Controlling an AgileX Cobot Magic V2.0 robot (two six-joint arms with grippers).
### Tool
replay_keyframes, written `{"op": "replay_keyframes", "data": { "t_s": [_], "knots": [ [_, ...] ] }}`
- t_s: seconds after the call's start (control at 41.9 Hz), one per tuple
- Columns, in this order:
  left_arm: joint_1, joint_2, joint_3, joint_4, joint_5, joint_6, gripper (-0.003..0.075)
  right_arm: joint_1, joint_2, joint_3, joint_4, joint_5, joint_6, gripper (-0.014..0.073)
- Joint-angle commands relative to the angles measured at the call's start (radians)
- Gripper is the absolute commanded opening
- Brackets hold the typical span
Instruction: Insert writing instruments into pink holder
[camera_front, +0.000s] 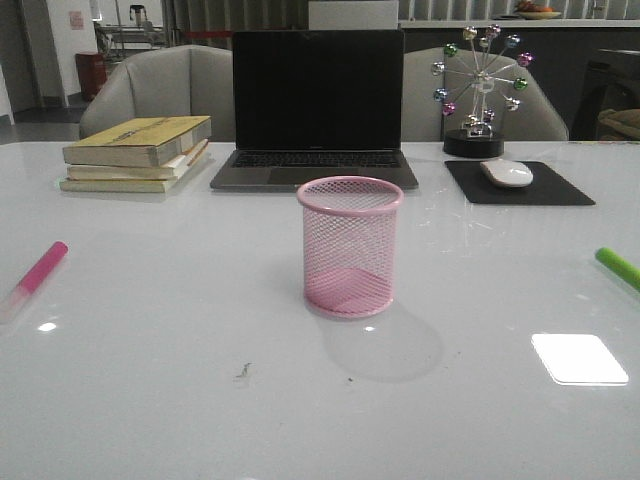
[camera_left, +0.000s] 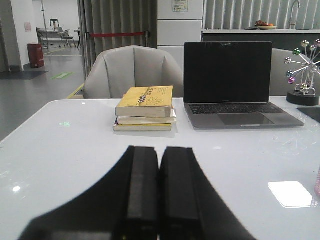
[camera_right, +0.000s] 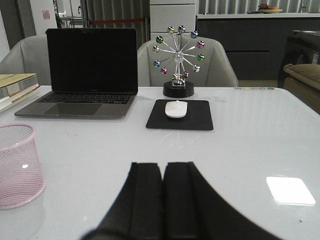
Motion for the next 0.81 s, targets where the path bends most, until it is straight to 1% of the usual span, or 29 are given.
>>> {"op": "replay_keyframes", "data": {
  "t_s": [0.0,0.692,0.788],
  "knots": [
    [-0.007,-0.020,0.003,-0.008,-0.091,-0.006,0.0097,-0.006,-0.019,-0.009,-0.004,-0.094,0.000,0.0055],
    [-0.007,-0.020,0.003,-0.008,-0.091,-0.006,0.0097,-0.006,-0.019,-0.009,-0.004,-0.099,0.000,0.0055],
    [-0.007,-0.020,0.003,-0.004,-0.109,-0.006,0.0097,-0.006,-0.019,-0.009,-0.005,-0.105,0.000,0.0055]
  ]
}}
